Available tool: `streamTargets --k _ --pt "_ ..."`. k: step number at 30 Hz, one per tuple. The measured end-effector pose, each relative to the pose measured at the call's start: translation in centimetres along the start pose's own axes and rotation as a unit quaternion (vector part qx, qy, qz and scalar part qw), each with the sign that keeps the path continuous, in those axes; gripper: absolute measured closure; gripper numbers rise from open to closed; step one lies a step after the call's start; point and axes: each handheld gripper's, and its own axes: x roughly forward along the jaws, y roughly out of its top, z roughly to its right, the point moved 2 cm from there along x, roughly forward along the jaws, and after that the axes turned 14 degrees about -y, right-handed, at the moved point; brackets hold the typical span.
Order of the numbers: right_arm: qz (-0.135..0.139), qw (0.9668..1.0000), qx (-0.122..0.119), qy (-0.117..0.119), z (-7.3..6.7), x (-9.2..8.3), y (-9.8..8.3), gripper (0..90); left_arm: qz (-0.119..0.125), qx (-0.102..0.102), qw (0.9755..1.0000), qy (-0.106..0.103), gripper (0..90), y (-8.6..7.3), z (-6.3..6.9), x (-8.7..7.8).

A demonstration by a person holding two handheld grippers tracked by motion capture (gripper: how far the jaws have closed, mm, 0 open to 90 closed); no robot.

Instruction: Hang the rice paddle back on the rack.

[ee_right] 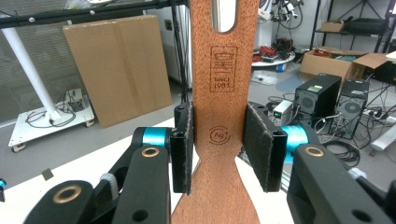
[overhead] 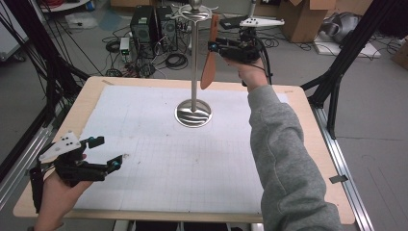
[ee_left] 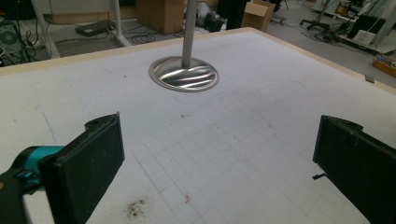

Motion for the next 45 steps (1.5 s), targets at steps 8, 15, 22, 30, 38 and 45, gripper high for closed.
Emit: streamTargets --k 8,15,22,30,38,45 --pt "-0.005 0.9999 0.001 -0.011 0.2 -0.5 -0.5 48.0 0.005 0.002 1.0 -0.004 2.4 0.2 0.1 0.2" --pt "-0.011 0.9998 -0.015 -0.012 0.1 -1.4 -0.8 30.7 0.005 0.003 0.9999 -0.011 2.4 0.3 0.0 0.6" --pt "-0.011 0.9996 -0.023 -0.01 0.2 -2.0 -1.6 15.2 0.011 0.004 0.9999 -0.012 2.4 0.5 -0.2 1.1" --pt "-0.031 0.9977 -0.061 0.004 -0.7 -2.7 -2.9 13.6 0.014 0.001 0.9998 -0.012 2.4 0.8 -0.7 1.5" --pt "-0.043 0.997 -0.064 0.008 -1.5 -3.7 -4.3 12.5 0.017 -0.003 0.9998 -0.013 2.4 1.1 -1.0 1.7" --pt "-0.05 0.9967 -0.064 0.011 -1.8 -4.7 -5.8 12.5 0.019 -0.006 0.9996 -0.021 2.4 1.2 -1.3 1.9"
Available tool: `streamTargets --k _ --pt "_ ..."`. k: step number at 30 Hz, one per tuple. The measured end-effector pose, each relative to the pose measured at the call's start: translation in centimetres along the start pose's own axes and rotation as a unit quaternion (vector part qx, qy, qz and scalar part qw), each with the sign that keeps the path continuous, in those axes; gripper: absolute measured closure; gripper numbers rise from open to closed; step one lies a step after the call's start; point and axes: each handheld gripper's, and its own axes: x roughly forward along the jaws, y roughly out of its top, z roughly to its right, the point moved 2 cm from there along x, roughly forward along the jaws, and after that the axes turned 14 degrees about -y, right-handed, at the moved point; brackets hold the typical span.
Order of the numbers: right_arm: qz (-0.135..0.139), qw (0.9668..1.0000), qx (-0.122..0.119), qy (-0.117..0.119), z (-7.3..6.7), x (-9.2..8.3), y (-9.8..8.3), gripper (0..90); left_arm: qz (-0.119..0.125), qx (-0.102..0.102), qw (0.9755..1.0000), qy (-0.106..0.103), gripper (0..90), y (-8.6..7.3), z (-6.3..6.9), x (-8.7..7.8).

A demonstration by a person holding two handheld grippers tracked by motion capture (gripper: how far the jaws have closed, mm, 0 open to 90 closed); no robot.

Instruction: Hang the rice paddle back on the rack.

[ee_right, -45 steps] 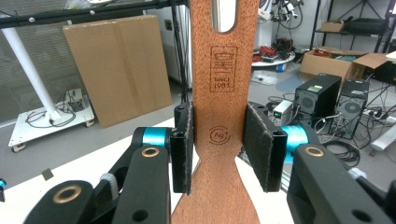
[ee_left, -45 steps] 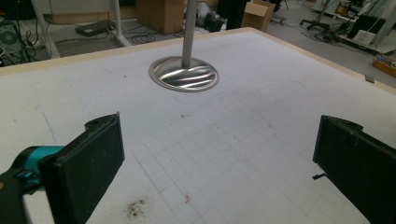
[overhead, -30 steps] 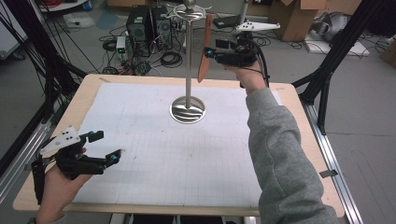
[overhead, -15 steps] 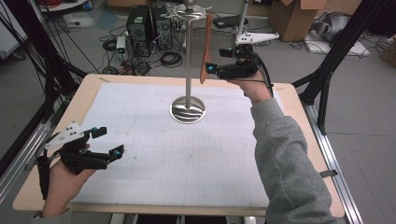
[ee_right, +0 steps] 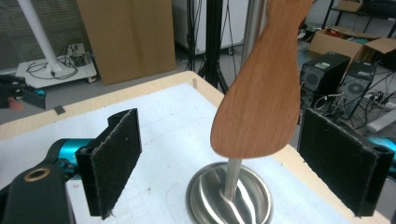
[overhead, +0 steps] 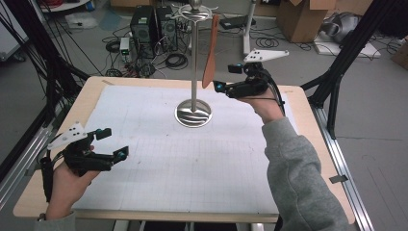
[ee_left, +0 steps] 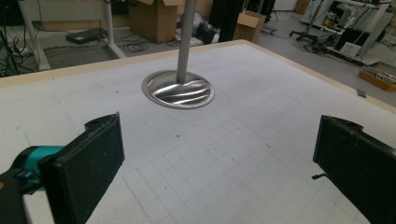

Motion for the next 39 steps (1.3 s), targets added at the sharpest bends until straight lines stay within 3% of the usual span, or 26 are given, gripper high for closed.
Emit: streamTargets --k 5,8,17,30,39 --pt "0.002 0.9999 0.011 0.003 -0.1 -0.9 -1.3 12.5 0.001 -0.007 1.0 -0.002 2.4 -0.1 -0.4 0.0" --pt "0.006 0.9993 0.032 0.018 -0.2 -1.4 -2.2 12.5 0.002 -0.009 1.0 -0.003 2.4 0.0 -0.6 -0.1" --pt "0.002 0.9998 0.021 -0.002 -0.3 -2.6 -4.3 12.5 0.004 -0.013 0.9999 -0.003 2.4 -0.1 -0.8 0.3" --pt "-0.003 0.9999 0.012 -0.004 -0.9 -3.8 -6.8 12.5 0.001 -0.013 0.9999 -0.006 2.4 -0.2 -0.8 0.7" --pt "-0.005 0.9994 0.034 0.0 -0.9 -4.2 -8.9 12.5 -0.005 -0.016 0.9999 0.001 2.4 -0.6 -1.1 0.8"
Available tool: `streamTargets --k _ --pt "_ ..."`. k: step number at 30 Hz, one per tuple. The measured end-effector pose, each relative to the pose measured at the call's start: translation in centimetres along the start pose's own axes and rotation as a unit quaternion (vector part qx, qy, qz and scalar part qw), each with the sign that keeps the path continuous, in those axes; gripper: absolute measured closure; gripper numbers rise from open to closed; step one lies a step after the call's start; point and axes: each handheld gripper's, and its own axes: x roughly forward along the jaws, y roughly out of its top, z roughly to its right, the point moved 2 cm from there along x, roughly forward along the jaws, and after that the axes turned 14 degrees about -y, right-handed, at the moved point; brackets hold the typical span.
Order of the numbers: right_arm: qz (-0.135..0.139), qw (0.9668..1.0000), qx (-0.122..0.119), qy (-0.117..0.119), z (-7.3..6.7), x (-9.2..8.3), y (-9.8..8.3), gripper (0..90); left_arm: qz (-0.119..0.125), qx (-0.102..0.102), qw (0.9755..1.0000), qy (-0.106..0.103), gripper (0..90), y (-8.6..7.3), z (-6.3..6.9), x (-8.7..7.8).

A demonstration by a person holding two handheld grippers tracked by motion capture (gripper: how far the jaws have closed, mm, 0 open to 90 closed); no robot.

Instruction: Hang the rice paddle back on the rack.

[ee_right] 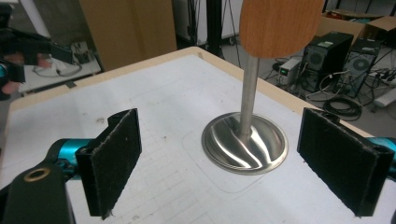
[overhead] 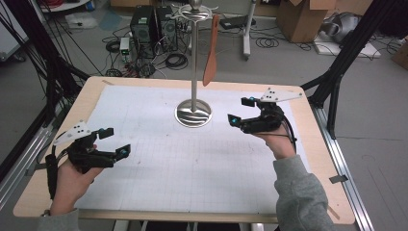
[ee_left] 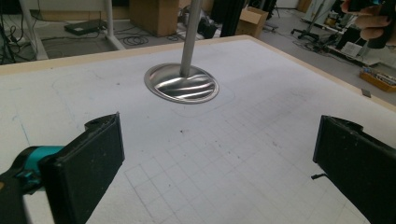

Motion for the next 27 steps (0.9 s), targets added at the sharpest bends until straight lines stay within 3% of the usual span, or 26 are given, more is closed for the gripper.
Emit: streamTargets --k 4,13,27 --pt "0.003 0.9999 0.01 -0.002 0.0 -0.2 -0.8 12.5 -0.004 0.002 1.0 -0.001 2.4 0.0 0.1 0.1" --pt "0.002 0.9999 0.006 -0.012 -0.5 -0.9 -2.2 12.5 -0.008 0.008 0.9999 -0.003 2.4 0.0 0.3 0.4" --pt "-0.001 0.9991 0.029 -0.031 0.2 -1.6 -4.6 12.6 -0.012 0.008 0.9999 -0.007 2.4 -0.1 0.4 0.6"
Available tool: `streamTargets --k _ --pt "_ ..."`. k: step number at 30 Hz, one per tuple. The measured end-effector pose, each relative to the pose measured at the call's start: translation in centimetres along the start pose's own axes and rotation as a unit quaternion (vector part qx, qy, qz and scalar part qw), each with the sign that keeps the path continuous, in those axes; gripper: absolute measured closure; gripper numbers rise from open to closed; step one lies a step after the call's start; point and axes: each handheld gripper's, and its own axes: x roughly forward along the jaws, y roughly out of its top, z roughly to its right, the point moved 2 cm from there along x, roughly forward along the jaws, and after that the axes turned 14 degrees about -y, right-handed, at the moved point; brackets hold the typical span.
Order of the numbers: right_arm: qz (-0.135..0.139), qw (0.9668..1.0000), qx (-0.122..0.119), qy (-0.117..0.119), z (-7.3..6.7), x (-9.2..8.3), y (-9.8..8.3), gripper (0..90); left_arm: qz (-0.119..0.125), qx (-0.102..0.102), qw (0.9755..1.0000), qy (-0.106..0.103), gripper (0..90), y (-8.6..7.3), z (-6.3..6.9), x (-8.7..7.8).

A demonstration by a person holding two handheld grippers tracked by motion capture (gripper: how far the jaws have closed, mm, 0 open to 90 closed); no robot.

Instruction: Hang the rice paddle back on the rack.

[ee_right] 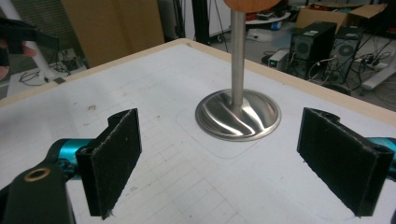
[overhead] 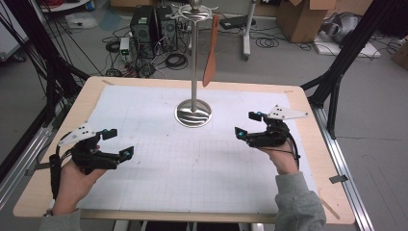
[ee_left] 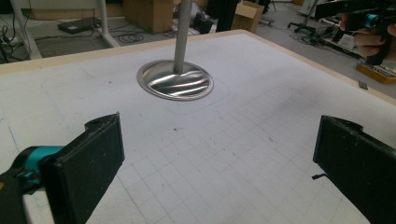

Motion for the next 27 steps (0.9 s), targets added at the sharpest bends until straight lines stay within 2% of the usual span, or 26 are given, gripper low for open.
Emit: streamTargets --k 5,9,12,14,21,27 --pt "0.004 1.0 0.002 -0.004 0.3 -0.2 -0.8 12.8 0.0 0.0 1.0 0.001 2.3 0.0 0.0 0.0" --pt "-0.008 1.0 0.005 0.003 0.3 -0.3 -1.1 11.9 -0.001 0.001 1.0 -0.001 2.4 -0.1 0.0 0.1" --pt "-0.001 0.9999 0.007 0.015 0.0 -0.6 -1.1 11.8 -0.001 0.001 1.0 -0.001 2.4 -0.1 0.0 0.2" --pt "0.001 0.9998 -0.001 0.017 -0.2 -0.7 -1.0 11.8 -0.002 0.002 1.0 0.0 2.4 -0.1 0.0 0.2" --pt "-0.001 0.9999 -0.006 0.01 -0.1 -1.0 -1.8 11.8 0.0 0.002 1.0 0.001 2.3 0.0 0.1 0.0" --pt "0.004 1.0 0.001 0.003 0.3 -1.7 -2.3 11.8 -0.002 0.0 1.0 0.001 2.4 -0.1 0.1 0.2"
